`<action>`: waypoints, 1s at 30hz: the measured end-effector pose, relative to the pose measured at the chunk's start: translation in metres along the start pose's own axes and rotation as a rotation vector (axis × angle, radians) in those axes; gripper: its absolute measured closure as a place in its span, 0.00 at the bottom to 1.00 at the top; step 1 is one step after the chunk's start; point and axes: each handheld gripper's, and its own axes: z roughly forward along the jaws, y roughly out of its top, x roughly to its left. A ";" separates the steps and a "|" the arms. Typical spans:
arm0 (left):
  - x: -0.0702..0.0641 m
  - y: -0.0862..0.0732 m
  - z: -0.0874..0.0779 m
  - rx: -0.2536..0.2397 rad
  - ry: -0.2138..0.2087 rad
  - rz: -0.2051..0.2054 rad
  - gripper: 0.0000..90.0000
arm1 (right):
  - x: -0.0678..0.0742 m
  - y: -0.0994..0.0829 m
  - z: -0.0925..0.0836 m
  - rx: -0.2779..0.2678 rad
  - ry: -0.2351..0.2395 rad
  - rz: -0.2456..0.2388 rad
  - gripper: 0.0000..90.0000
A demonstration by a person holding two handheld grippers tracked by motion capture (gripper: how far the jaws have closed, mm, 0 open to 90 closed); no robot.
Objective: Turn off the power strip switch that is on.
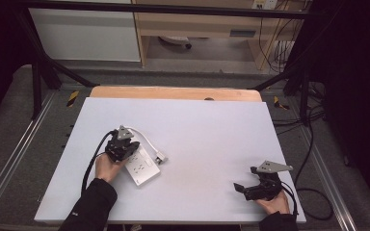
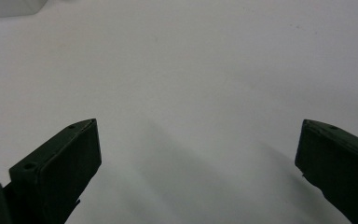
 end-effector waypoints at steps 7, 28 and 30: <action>-0.002 0.000 0.000 0.000 0.013 0.018 1.00 | 0.000 0.000 0.000 -0.002 0.000 0.000 0.01; -0.002 0.002 -0.014 -0.016 -0.007 0.014 1.00 | 0.000 0.000 0.000 -0.001 -0.001 0.001 0.01; -0.003 0.002 -0.017 -0.018 -0.009 0.014 1.00 | 0.000 0.000 0.000 0.001 -0.001 -0.001 0.01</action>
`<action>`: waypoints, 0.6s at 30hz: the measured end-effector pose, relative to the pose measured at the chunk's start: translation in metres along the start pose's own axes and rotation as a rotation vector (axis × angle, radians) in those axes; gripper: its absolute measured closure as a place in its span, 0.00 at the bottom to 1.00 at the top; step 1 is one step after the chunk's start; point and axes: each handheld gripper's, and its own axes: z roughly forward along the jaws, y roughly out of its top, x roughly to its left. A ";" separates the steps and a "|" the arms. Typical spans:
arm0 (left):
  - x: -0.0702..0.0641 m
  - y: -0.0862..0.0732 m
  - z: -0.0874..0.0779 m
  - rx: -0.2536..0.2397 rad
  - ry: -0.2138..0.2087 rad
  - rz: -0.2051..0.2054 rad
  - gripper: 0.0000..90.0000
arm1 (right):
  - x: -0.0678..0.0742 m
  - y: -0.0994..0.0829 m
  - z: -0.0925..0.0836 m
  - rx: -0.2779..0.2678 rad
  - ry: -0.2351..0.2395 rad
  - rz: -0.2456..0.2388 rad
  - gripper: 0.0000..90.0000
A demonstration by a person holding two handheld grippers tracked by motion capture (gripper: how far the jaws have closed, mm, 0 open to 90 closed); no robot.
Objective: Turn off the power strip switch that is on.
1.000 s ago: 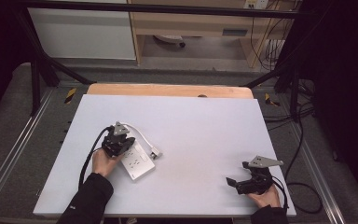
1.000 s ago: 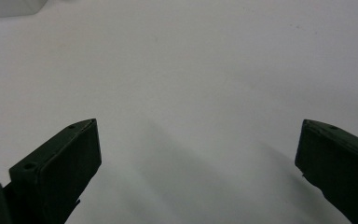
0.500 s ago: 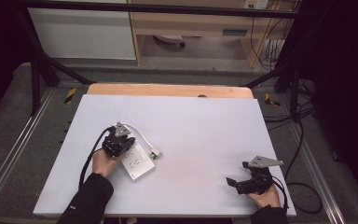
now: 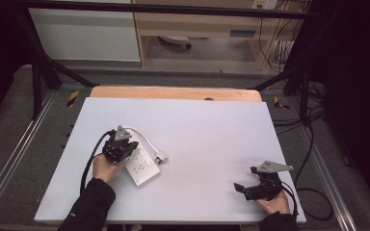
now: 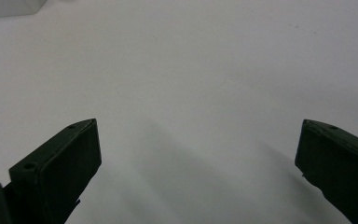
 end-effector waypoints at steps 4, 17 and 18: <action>-0.002 0.000 -0.006 0.001 -0.002 0.005 1.00 | 0.000 0.000 0.000 -0.001 0.001 0.002 0.01; 0.005 -0.010 -0.022 -0.023 -0.043 -0.043 0.70 | 0.001 0.000 0.000 -0.002 -0.001 0.004 0.01; 0.005 -0.011 -0.023 -0.028 -0.042 -0.048 0.67 | 0.000 0.000 0.000 0.000 0.000 0.004 0.01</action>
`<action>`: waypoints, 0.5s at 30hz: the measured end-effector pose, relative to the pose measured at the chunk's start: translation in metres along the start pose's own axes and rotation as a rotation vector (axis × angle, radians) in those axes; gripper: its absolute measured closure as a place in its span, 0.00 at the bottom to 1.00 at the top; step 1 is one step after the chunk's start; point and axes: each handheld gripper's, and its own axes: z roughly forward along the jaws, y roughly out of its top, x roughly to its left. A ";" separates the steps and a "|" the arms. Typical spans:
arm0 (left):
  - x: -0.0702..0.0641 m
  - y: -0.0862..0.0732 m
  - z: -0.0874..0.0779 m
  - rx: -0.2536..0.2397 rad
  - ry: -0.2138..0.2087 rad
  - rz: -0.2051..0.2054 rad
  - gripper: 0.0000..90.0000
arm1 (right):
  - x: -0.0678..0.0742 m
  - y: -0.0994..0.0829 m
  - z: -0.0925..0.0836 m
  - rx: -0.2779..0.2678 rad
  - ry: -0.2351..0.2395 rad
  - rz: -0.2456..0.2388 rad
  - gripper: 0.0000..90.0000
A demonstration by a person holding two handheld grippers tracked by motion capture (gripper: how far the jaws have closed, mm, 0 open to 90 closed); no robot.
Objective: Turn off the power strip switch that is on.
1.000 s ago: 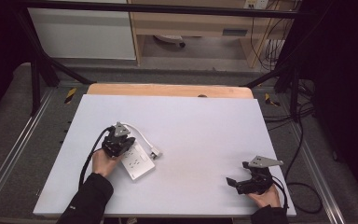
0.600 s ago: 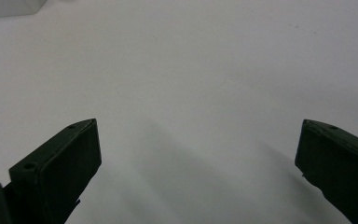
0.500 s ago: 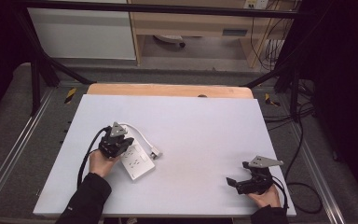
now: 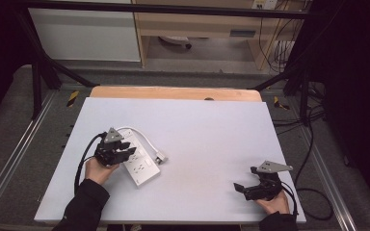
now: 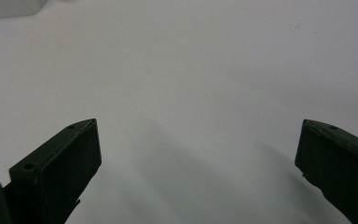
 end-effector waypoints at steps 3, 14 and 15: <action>0.002 -0.004 -0.003 0.005 -0.004 -0.007 0.58 | 0.000 0.000 0.000 -0.001 0.000 0.001 0.01; 0.003 -0.018 -0.014 0.013 -0.003 -0.022 0.28 | 0.000 0.000 0.000 -0.002 -0.003 -0.002 0.01; 0.003 -0.019 -0.015 0.022 0.004 -0.021 0.26 | 0.000 0.000 0.000 -0.002 -0.003 -0.002 0.01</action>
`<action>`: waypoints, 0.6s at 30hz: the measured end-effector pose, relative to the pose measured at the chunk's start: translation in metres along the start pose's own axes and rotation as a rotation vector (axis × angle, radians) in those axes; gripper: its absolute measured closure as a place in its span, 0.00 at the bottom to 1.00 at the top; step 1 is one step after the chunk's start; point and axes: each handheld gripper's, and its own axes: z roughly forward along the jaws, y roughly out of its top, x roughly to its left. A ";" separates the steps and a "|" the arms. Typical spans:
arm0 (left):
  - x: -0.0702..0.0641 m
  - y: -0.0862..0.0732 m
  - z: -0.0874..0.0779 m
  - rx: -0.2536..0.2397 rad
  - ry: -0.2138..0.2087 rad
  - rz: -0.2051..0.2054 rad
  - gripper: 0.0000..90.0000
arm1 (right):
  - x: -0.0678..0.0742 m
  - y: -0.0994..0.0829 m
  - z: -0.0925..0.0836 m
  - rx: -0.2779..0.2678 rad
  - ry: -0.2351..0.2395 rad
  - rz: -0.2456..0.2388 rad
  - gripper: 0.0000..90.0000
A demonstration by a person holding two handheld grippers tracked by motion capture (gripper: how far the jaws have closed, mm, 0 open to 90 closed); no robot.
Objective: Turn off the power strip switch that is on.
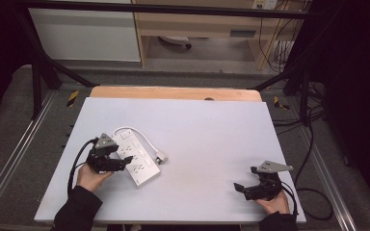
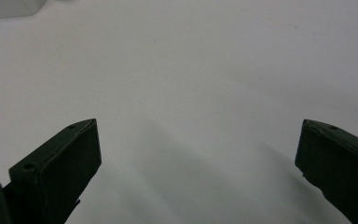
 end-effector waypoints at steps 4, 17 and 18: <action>-0.001 -0.006 -0.002 0.030 0.014 -0.006 0.19 | 0.000 0.000 0.000 0.000 0.000 0.001 0.01; 0.000 -0.029 -0.016 0.039 0.017 0.003 0.06 | 0.000 0.000 0.000 0.000 0.000 0.004 0.01; 0.000 -0.030 -0.017 0.040 0.017 0.004 0.06 | 0.000 0.000 0.000 0.000 0.000 0.004 0.01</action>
